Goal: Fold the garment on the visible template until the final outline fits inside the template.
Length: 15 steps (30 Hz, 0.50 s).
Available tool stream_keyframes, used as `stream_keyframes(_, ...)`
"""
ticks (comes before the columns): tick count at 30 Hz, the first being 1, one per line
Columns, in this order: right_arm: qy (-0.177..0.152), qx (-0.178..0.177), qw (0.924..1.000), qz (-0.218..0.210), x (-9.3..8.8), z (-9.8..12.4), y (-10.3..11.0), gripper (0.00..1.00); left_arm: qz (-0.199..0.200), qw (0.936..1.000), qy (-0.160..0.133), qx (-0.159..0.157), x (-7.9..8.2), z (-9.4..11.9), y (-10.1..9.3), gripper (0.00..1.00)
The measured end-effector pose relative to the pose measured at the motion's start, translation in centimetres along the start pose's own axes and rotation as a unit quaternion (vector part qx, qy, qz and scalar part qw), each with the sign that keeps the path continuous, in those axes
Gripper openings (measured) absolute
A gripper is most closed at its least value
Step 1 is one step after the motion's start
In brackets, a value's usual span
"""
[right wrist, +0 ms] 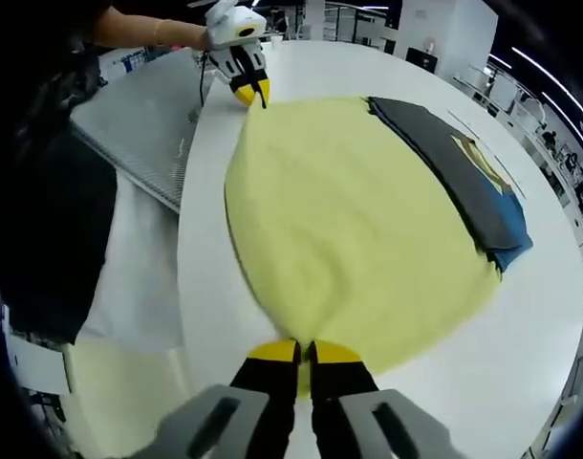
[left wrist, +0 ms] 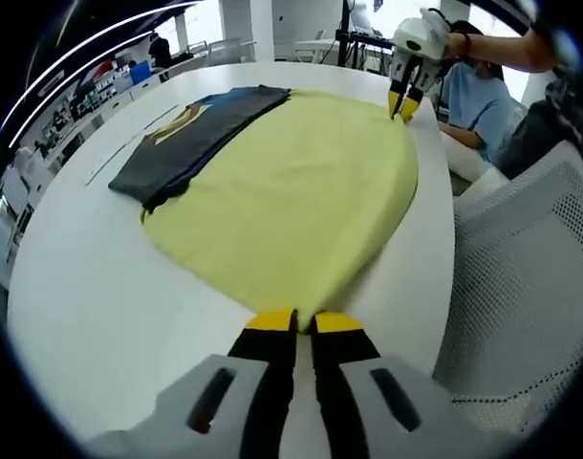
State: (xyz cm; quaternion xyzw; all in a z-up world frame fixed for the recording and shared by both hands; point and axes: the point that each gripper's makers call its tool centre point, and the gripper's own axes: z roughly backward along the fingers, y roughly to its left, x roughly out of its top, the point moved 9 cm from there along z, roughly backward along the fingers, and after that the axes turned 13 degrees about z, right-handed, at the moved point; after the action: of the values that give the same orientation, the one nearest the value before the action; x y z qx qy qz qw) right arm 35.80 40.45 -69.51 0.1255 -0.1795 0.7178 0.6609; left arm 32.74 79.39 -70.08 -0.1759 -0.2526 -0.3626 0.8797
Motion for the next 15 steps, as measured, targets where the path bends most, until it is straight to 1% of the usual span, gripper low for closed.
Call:
stream_keyframes(3,-0.002,0.003,1.0000,-0.003,-0.1,0.2,0.5,0.00,-0.002,1.0000,0.004,-0.006,-0.2,0.3,-0.5,0.02)
stream_keyframes(7,-0.019,0.010,0.9994,-0.026,-0.1,0.6,1.0,0.00,-0.011,0.9998,0.013,-0.008,-0.6,0.5,-1.1,0.02)
stream_keyframes(10,-0.031,0.029,0.9985,-0.033,0.1,1.0,1.7,0.00,-0.009,0.9996,0.021,-0.015,-1.1,0.8,-1.4,0.02)
stream_keyframes(15,-0.040,0.066,0.9965,-0.032,0.7,1.3,3.1,0.00,-0.004,0.9992,0.032,-0.025,-2.1,1.5,-2.0,0.02)
